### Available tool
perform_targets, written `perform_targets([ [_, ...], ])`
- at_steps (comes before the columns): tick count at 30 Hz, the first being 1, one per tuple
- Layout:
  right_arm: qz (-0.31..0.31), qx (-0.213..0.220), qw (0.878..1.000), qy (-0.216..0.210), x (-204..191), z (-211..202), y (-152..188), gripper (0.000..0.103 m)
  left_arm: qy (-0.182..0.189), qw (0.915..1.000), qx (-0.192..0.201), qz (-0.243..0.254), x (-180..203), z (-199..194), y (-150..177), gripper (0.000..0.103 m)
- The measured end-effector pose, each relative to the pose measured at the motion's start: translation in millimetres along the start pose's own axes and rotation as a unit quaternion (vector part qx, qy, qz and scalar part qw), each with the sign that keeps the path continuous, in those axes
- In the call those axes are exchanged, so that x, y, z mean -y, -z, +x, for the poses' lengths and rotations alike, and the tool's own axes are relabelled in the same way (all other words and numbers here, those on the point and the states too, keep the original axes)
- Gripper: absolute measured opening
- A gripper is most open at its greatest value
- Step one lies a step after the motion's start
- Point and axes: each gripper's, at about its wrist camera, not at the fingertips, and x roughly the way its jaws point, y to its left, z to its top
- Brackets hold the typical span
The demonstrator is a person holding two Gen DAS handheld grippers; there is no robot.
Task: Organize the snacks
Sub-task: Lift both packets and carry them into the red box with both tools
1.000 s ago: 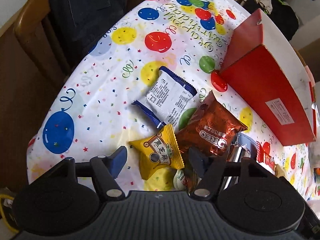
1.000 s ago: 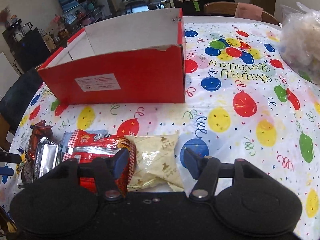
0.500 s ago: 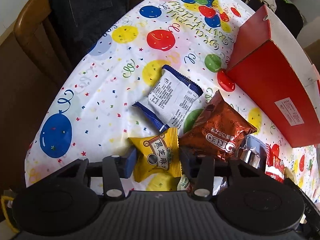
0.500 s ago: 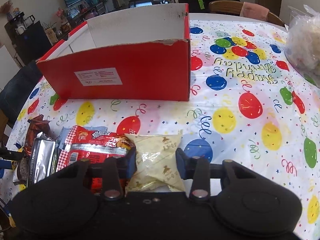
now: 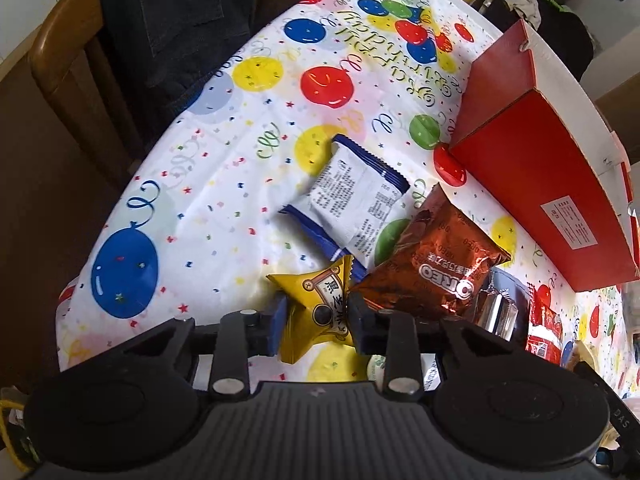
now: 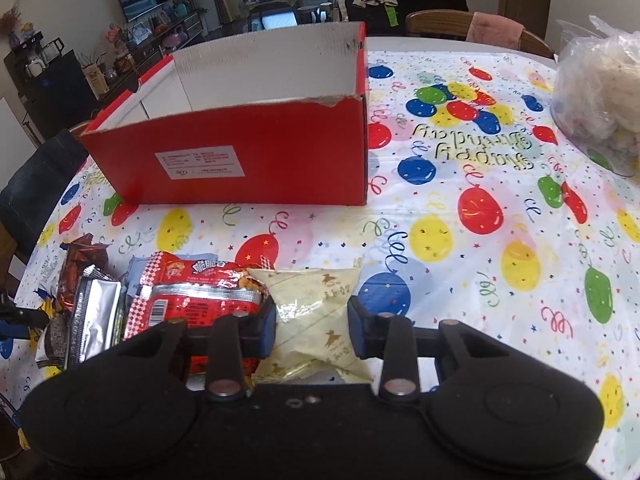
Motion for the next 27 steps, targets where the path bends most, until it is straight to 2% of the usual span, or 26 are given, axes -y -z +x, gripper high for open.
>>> perform_targets([
  [5,-0.001,0.011,1.000,-0.001,-7,-17,0,0.034,0.009,0.9999,0.004,-0.006,-12,-7,2,0.031],
  [13,-0.004,0.030,0.999,-0.012,-21,-45,-2,0.034,0.026,0.9992,0.021,0.021,-10,-35,7,0.031],
  [21,-0.011,0.063,0.998,-0.025,-29,-66,-17,0.034,0.045,0.9936,0.062,0.083,23,-71,5,0.031],
  [27,-0.018,0.084,0.996,-0.029,-26,-73,-41,0.034,0.062,0.9872,0.082,0.122,59,-86,-8,0.031],
])
